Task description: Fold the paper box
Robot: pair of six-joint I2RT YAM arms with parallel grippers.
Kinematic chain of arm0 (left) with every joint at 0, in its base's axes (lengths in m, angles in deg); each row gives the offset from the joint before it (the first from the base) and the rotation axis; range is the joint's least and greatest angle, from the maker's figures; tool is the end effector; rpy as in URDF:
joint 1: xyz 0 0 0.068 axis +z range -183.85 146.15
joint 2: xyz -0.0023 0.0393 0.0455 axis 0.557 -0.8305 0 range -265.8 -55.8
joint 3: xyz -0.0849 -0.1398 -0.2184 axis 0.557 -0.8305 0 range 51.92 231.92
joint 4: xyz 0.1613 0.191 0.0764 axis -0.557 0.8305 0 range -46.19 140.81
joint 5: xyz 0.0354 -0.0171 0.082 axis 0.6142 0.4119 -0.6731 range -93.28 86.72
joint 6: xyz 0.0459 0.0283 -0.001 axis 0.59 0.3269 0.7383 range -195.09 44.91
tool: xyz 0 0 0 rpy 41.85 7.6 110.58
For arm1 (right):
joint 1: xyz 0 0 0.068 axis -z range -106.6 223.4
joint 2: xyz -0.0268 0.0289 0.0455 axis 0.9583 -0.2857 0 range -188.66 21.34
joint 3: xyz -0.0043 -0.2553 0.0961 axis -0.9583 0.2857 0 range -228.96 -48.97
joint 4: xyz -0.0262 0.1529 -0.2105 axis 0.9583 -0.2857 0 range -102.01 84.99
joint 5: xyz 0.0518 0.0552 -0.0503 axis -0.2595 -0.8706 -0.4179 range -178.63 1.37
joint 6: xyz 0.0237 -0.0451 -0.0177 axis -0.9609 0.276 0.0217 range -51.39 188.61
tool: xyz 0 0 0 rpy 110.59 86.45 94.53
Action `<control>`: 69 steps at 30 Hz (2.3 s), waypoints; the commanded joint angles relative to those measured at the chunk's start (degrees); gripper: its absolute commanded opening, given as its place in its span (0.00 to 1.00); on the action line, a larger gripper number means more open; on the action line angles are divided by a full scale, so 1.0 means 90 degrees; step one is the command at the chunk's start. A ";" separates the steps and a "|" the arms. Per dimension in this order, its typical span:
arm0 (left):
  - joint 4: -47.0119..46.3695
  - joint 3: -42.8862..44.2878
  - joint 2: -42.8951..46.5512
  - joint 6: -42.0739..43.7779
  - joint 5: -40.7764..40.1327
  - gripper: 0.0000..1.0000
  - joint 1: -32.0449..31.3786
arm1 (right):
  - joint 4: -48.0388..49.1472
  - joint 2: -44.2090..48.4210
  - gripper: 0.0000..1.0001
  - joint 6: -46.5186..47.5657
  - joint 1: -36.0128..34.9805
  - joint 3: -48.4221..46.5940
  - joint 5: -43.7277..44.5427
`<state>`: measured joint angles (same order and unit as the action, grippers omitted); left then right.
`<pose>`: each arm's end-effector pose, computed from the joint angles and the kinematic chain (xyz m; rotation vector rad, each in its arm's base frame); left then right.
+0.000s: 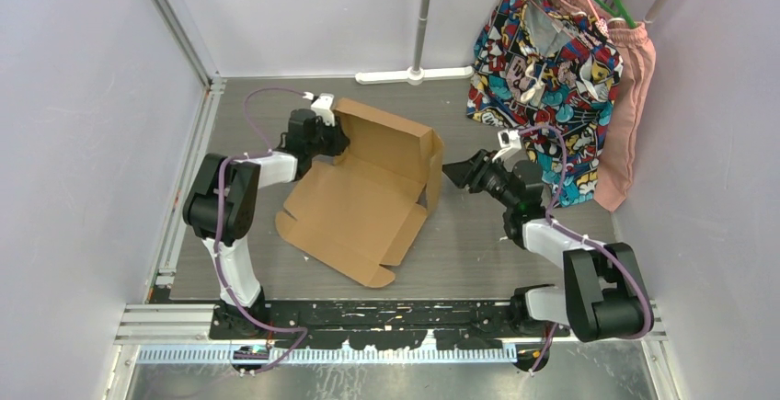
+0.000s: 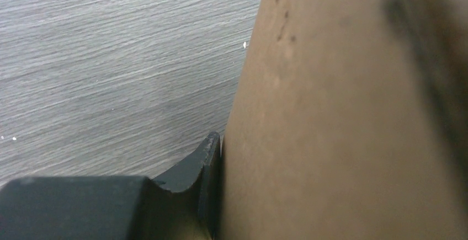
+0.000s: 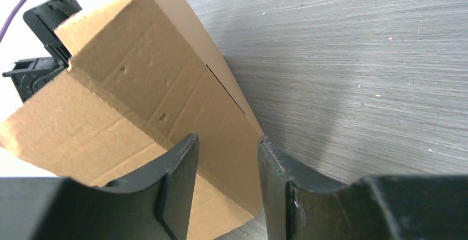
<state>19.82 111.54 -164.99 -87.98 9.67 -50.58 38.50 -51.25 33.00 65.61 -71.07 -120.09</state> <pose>0.3896 -0.1255 0.1683 0.2145 2.0381 -0.5533 0.2420 0.0519 0.2018 -0.0027 1.7828 1.0188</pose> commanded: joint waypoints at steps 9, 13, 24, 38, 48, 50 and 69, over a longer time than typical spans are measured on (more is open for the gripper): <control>0.0887 0.0788 -0.0108 0.0138 0.0418 0.22 0.0028 | -0.0142 0.0568 0.49 -0.0034 -0.0060 0.0155 0.0252; 0.1053 0.0888 -0.0134 0.0157 0.0480 0.22 0.0033 | -0.0108 0.0554 0.49 -0.0113 -0.0061 0.0201 0.0228; 0.1103 0.0954 -0.0170 0.0103 0.0501 0.22 0.0038 | -0.1858 0.1573 0.49 -0.0428 -0.0153 0.0491 0.0221; 0.1224 0.1076 -0.0265 0.0027 0.0705 0.22 0.0043 | -0.2083 0.1675 0.50 -0.0234 -0.0207 0.0182 0.0284; 0.1515 0.1362 -0.0405 0.0057 0.0782 0.22 0.0043 | -0.5009 0.2913 0.45 -0.0209 -0.0771 -0.0281 0.0605; 0.1522 0.1364 -0.0425 0.0043 0.0773 0.22 0.0042 | -0.5462 0.2975 0.45 -0.0301 -0.0890 -0.0353 0.0602; 0.1627 0.1395 -0.0417 0.0057 0.0860 0.22 0.0052 | -0.5463 0.2961 0.44 -0.0641 -0.1617 -0.0362 0.0854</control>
<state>34.33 122.10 -168.73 -86.84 15.34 -50.54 -16.39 -25.75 28.89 52.69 -73.76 -110.41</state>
